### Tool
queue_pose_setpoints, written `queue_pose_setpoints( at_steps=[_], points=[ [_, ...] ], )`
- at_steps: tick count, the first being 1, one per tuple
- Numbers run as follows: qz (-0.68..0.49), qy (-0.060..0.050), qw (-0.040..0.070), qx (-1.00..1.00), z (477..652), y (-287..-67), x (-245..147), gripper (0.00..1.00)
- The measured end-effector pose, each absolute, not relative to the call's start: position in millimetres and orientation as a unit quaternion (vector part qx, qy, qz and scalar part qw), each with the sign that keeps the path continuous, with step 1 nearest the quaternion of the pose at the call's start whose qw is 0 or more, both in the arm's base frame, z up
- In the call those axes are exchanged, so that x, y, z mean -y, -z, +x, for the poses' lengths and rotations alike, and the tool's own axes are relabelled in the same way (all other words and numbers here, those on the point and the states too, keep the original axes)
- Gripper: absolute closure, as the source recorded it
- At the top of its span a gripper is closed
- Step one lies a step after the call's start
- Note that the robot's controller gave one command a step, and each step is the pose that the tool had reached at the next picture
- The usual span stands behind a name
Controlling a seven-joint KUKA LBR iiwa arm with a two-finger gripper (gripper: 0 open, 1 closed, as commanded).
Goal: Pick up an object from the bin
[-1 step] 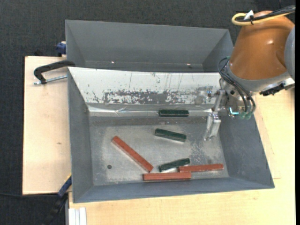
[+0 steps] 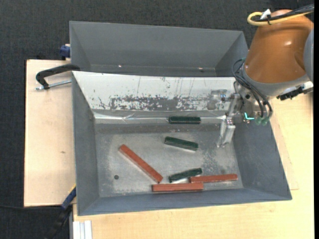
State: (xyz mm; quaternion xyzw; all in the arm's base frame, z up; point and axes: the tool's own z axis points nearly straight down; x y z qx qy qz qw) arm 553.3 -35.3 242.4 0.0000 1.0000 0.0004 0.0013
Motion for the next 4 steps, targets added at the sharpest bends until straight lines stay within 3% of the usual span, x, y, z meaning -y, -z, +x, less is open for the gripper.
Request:
queue_pose_setpoints(
  at_steps=[1, 3, 4],
  points=[
    [-0.03, 0.0, 0.004, -1.0, 555.1, -217.5, 28.7, 0.0],
    [-0.145, 0.0, 0.002, -0.989, 558.7, -105.6, -3.3, 0.0],
    [-0.17, -0.001, -0.001, -0.986, 560.4, -79.8, -5.7, 0.0]
  ],
)
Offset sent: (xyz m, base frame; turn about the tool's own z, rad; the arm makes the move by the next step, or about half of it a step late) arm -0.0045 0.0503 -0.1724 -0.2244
